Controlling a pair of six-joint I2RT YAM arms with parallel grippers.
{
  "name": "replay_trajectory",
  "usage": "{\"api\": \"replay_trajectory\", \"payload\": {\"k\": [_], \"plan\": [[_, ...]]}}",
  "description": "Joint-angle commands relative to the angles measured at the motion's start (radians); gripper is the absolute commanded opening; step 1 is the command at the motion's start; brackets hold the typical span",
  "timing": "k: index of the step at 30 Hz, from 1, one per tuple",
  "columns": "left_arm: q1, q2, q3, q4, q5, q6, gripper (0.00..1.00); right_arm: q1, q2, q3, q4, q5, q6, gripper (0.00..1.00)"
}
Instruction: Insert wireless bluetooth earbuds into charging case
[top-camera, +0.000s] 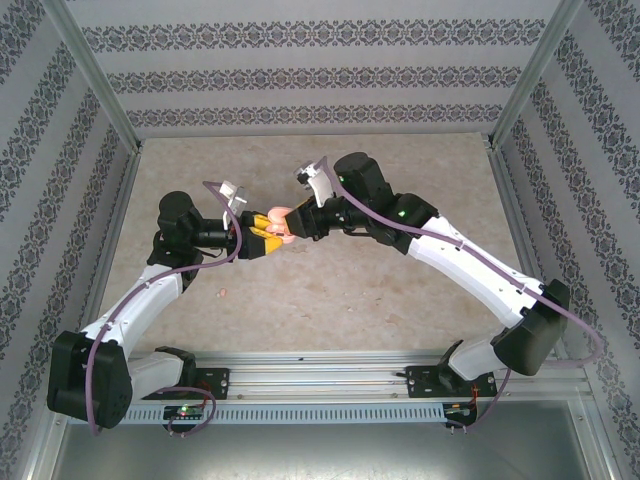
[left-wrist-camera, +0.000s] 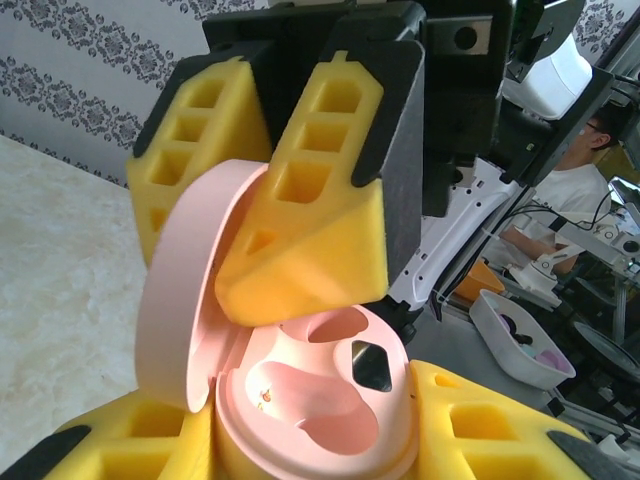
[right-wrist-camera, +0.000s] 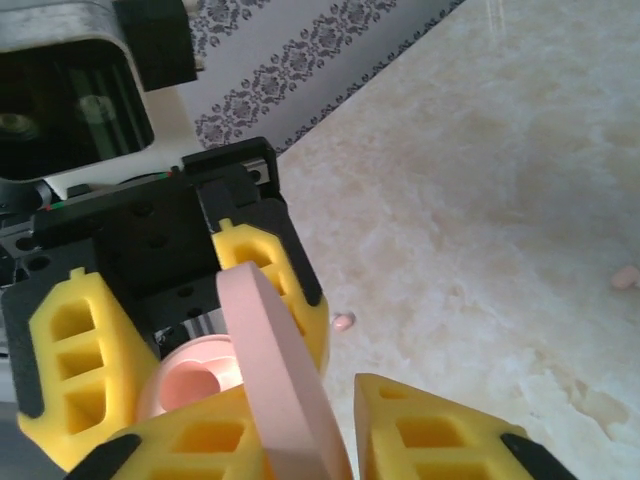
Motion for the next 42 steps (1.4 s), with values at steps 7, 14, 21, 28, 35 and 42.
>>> {"api": "replay_trajectory", "payload": {"k": [7,14,21,28,35,42], "plan": [[0.001,-0.04,-0.023,0.066,0.017,0.044,0.17,0.024,-0.041,-0.076,0.182,0.004,-0.015,0.05],[0.002,-0.089,-0.035,0.006,-0.013,0.135,0.37,0.05,-0.069,-0.112,0.225,0.048,-0.068,0.0],[0.013,-0.176,-0.052,-0.129,-0.068,0.295,0.65,0.064,-0.119,-0.146,0.23,0.098,-0.148,0.0],[0.015,-0.216,-0.035,-0.247,-0.089,0.4,0.66,0.084,-0.123,-0.127,0.153,0.145,-0.23,0.0],[0.014,-0.163,-0.019,-0.188,-0.022,0.324,0.59,0.111,-0.118,-0.117,0.131,0.181,-0.291,0.0],[0.014,-0.139,-0.028,-0.104,-0.01,0.259,0.57,0.129,-0.09,-0.083,0.098,0.196,-0.321,0.0]]}}
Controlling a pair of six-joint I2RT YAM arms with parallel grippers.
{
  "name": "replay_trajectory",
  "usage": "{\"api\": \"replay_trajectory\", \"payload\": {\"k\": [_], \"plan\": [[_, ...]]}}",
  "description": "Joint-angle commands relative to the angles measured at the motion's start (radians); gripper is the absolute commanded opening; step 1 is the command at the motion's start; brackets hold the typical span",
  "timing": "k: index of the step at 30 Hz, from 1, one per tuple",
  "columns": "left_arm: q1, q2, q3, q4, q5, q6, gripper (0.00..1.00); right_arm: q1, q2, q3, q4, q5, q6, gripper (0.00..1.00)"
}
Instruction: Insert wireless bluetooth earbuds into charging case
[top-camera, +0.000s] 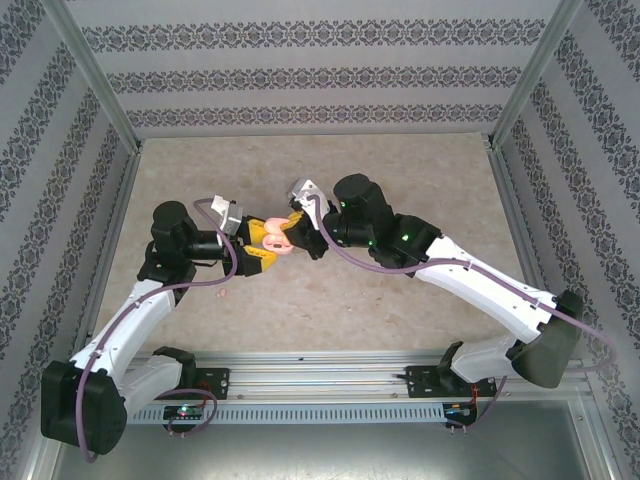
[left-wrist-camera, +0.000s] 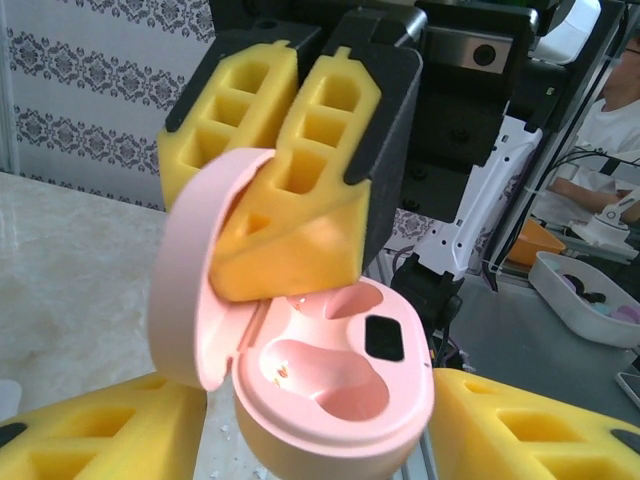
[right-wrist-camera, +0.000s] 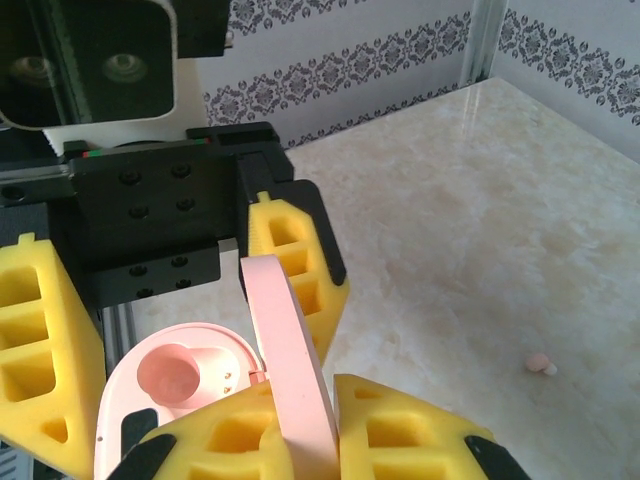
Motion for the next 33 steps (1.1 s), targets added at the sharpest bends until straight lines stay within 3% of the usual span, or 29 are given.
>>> {"api": "replay_trajectory", "payload": {"k": [1,5,15,20,27,33], "plan": [[0.008,-0.002,0.017,0.084,0.035,-0.04,0.58,0.014,0.014,0.043,-0.015,0.022,-0.039,0.0],[0.008,0.0,0.017,0.085,0.04,-0.044,0.56,0.016,0.02,0.045,-0.009,0.022,-0.035,0.0],[0.008,0.011,0.014,0.091,0.056,-0.047,0.31,0.016,0.031,0.054,-0.009,0.008,-0.021,0.03],[0.008,0.006,0.005,0.081,0.043,-0.047,0.29,0.016,0.026,0.047,-0.006,0.019,-0.004,0.15],[0.015,-0.003,0.003,0.054,0.014,-0.046,0.26,0.016,-0.003,0.027,0.005,0.054,0.028,0.42],[0.028,-0.006,0.004,0.017,-0.02,-0.042,0.24,0.016,-0.022,0.036,-0.006,0.076,0.089,0.53]]}}
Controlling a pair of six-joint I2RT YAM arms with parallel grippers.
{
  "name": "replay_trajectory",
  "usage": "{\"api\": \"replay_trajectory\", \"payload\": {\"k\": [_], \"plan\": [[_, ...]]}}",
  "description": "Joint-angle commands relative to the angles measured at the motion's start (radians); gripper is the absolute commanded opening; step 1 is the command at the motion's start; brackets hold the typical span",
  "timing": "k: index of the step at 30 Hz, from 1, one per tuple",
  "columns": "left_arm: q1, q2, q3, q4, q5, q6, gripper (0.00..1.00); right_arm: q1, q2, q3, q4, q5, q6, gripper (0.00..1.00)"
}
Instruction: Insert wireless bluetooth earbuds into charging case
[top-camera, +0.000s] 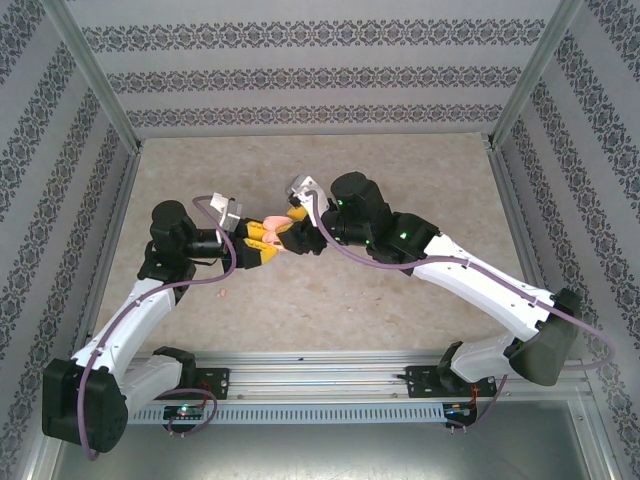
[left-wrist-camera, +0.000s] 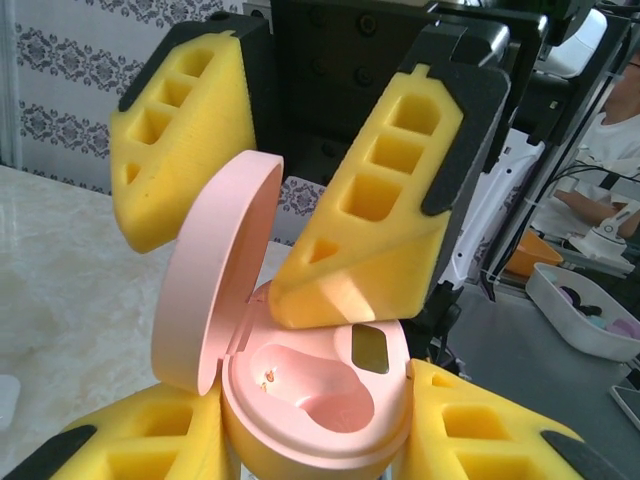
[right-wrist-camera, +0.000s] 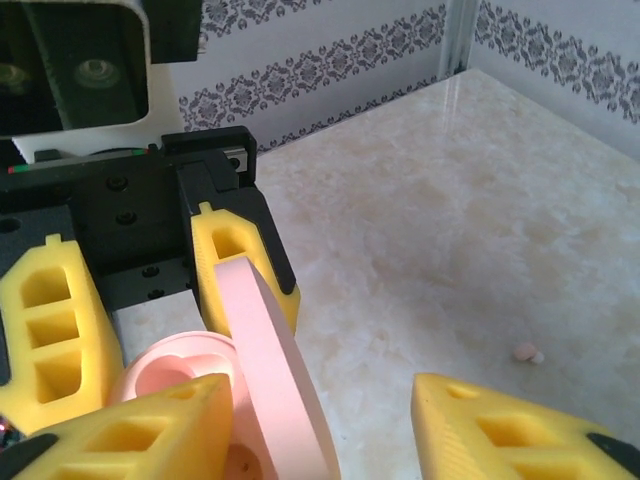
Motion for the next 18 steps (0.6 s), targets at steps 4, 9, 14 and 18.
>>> {"api": "replay_trajectory", "payload": {"k": [4,9,14,18], "plan": [[0.026,-0.016,0.014,-0.087,-0.046,0.038,0.23,0.012,-0.054,0.005,0.013,0.016,0.103,0.57],[0.038,-0.016,0.05,-0.255,-0.108,0.129,0.23,0.005,-0.091,-0.025,0.029,0.03,0.19,0.58],[0.057,-0.011,0.07,-0.35,-0.17,0.186,0.23,0.001,-0.11,-0.048,0.003,0.136,0.327,0.57],[0.084,0.011,0.094,-0.43,-0.246,0.225,0.23,0.004,-0.094,-0.099,-0.003,0.17,0.467,0.55]]}}
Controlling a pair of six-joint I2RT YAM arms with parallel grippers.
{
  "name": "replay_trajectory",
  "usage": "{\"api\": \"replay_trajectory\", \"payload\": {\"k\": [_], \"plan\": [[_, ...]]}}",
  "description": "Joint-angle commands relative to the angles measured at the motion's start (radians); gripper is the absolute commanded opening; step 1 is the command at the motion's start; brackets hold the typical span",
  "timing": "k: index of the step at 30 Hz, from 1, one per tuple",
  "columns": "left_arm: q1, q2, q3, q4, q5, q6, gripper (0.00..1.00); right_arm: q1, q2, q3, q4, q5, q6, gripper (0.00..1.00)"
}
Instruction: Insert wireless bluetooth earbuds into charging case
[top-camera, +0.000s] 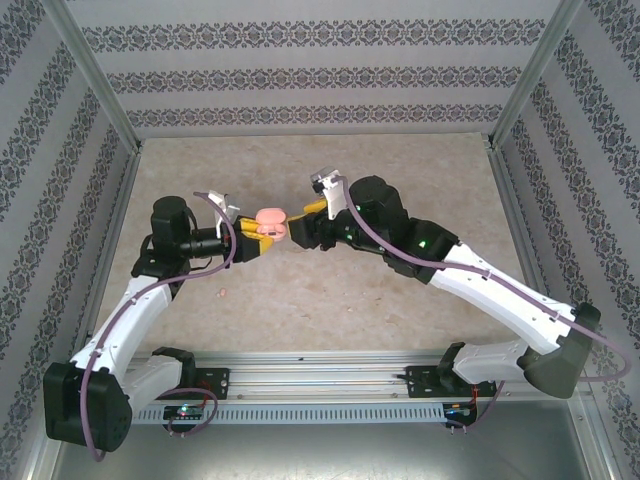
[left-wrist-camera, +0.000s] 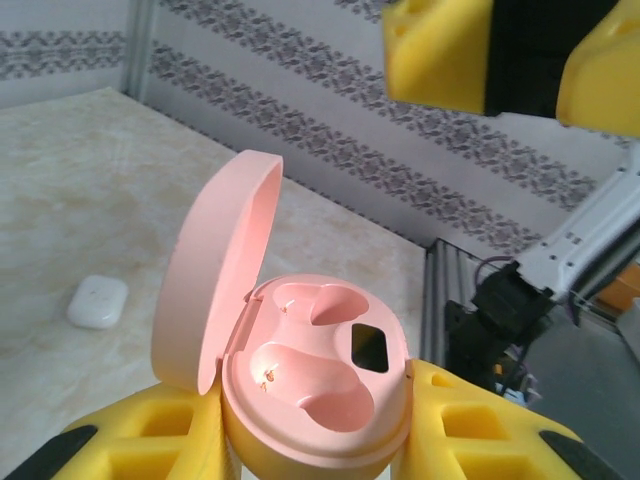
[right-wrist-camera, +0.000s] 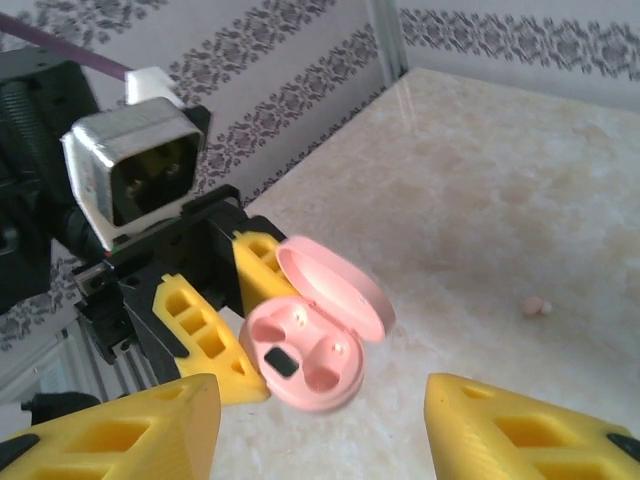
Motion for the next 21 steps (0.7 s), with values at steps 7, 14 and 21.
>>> {"api": "replay_trajectory", "payload": {"k": [7,14,21], "plan": [[0.095,0.104,0.088,-0.123,-0.204,0.072,0.23,0.05,0.086,-0.152,0.056,0.121,0.402,0.51],[0.161,0.188,0.111,-0.005,-0.281,-0.019,0.23,0.156,0.284,-0.188,0.175,0.168,0.623,0.42],[0.187,0.207,0.13,-0.011,-0.316,-0.015,0.22,0.223,0.575,-0.066,0.317,0.129,0.801,0.36]]}}
